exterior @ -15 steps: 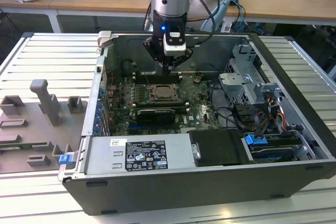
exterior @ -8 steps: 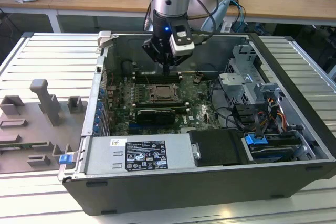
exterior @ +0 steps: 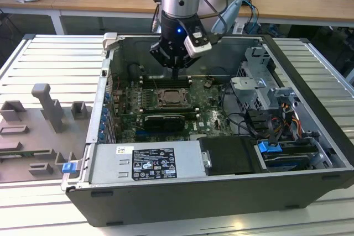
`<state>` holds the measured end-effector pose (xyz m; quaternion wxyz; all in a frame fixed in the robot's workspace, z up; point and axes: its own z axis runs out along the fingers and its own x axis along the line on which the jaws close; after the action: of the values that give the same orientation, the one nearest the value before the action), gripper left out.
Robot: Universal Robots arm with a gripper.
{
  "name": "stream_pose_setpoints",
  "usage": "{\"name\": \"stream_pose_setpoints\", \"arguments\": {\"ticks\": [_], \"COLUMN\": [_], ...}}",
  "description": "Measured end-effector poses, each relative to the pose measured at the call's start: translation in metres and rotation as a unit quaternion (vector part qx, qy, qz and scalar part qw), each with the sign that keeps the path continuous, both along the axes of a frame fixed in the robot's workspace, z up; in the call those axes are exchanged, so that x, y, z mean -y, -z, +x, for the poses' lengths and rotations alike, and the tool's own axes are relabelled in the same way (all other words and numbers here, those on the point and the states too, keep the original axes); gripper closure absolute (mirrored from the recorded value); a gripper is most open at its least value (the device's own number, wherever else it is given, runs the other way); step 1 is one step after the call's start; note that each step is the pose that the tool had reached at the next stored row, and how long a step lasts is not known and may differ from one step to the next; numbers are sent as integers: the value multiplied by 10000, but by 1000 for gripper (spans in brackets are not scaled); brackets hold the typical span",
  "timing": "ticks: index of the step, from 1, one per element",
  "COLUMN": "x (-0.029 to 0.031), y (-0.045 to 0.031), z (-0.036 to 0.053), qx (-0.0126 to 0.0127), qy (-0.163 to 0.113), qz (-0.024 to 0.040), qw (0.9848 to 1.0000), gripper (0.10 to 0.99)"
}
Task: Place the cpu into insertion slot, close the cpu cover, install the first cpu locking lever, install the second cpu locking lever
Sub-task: 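Install the first cpu locking lever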
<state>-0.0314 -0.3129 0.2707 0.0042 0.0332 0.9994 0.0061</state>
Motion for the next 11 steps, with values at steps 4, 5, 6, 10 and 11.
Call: {"name": "stream_pose_setpoints", "arguments": {"ticks": [4, 5, 6, 10, 11], "x": [1, 1, 0, 0, 0], "y": [3, 3, 4, 8, 9], "z": [-30, -48, -74, -117, -117], "qx": [0, 0, 0, 0, 0], "qy": [-161, -178, -197, -351, -424], "qz": [4, 7, 13, 28, 29], "qw": [9999, 9998, 9998, 9994, 9991], "gripper": [980, 980, 980, 980, 980]}}
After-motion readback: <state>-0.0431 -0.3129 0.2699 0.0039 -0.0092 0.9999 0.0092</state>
